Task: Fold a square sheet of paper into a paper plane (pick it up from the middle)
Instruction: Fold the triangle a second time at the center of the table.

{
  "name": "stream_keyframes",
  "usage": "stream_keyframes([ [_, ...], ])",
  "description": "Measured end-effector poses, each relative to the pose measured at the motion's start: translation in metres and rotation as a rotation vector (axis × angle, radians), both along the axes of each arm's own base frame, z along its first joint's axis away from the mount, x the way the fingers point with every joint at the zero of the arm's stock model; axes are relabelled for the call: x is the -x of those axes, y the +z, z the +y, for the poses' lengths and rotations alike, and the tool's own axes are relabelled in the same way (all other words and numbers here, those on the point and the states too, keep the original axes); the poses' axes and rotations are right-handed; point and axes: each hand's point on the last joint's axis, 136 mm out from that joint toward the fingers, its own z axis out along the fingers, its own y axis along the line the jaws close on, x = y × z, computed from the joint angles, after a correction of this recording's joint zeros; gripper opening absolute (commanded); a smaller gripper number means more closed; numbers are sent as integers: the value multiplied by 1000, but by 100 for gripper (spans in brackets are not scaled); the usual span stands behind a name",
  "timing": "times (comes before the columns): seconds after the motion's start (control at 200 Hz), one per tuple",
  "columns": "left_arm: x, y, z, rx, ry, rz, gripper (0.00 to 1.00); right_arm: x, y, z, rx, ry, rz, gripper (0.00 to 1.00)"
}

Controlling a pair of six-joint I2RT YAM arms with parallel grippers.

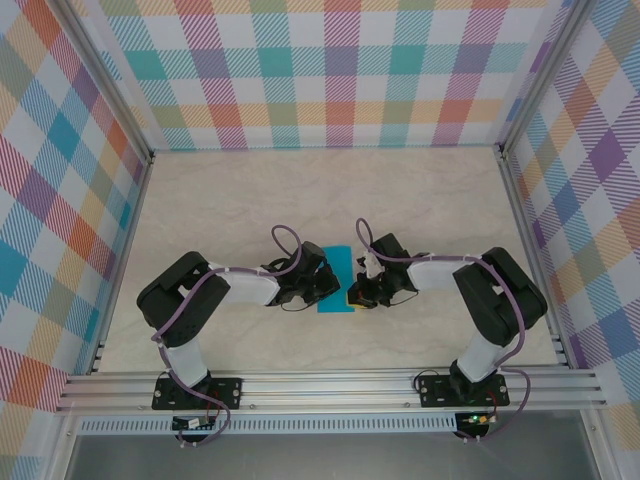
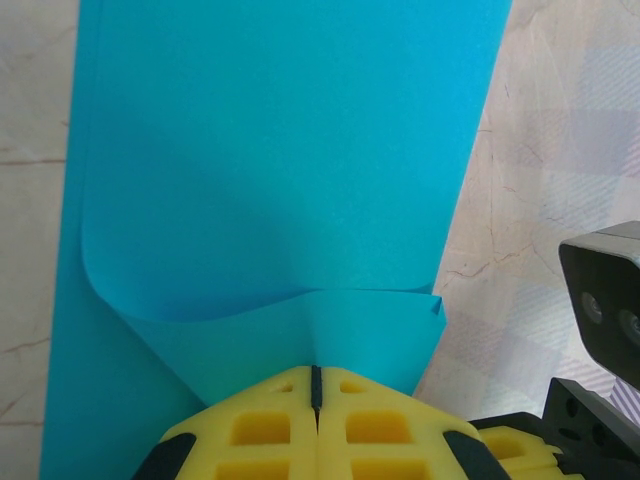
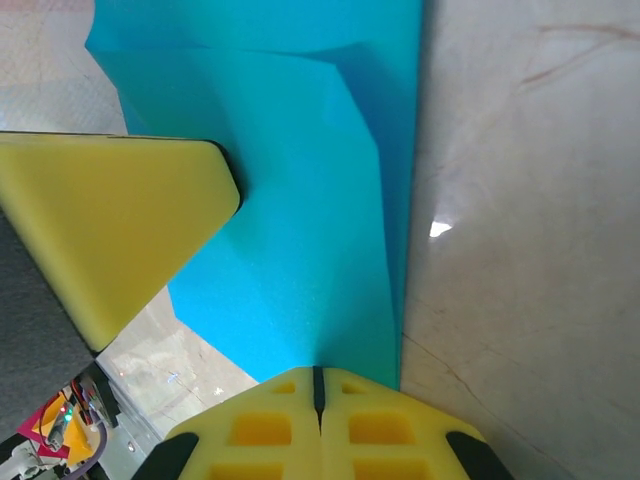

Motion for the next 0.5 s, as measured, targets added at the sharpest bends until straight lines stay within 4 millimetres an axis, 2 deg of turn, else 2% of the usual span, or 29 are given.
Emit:
stream_keyframes([
  [0.215,0,0,0,4,0,-4,0,0,-1,0,-8,0,-18,15],
  [0.23,0,0,0,4,0,-4,0,0,-1,0,-7,-1,-18,15],
  [0.265,0,0,0,5,0,-4,0,0,0,0,-10,0,-22,6],
  [0.3,0,0,0,4,0,-4,0,-1,-1,-1,-3,1,-31,1],
  [0.5,0,0,0,5,0,-5,0,0,0,-2,-3,1,-31,0],
])
